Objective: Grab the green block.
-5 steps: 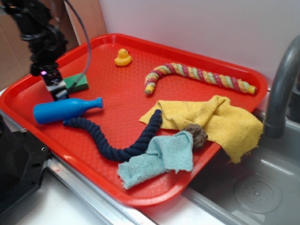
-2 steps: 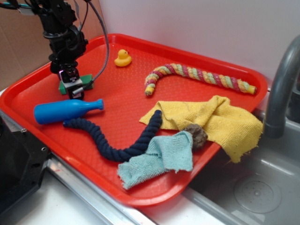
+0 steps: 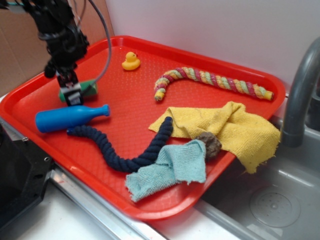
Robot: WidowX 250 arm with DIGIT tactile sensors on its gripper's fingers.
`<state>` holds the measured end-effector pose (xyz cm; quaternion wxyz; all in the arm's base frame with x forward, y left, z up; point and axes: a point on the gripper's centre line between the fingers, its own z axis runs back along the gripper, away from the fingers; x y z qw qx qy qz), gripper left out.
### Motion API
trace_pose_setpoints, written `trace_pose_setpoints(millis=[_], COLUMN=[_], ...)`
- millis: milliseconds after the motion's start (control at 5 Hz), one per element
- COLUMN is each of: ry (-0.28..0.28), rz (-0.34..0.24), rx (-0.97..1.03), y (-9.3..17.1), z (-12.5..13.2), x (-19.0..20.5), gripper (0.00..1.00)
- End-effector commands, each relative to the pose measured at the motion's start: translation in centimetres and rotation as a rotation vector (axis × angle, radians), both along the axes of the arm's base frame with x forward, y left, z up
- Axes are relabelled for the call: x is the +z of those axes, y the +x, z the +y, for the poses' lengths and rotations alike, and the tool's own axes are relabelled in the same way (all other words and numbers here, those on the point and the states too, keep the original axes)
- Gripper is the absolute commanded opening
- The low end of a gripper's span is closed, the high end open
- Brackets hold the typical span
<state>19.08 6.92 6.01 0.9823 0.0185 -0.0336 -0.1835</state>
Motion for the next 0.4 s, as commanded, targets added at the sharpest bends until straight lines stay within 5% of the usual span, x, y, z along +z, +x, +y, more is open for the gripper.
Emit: trace_pose_setpoints(millis=[0, 200], ry=[-0.002, 0.069], rz=[0.064, 0.104], rx=[0.296, 0.417], y=[1.7, 1.2], z=[-2.5, -2.2], x=[10.6, 14.4], gripper=[0.00, 0.00])
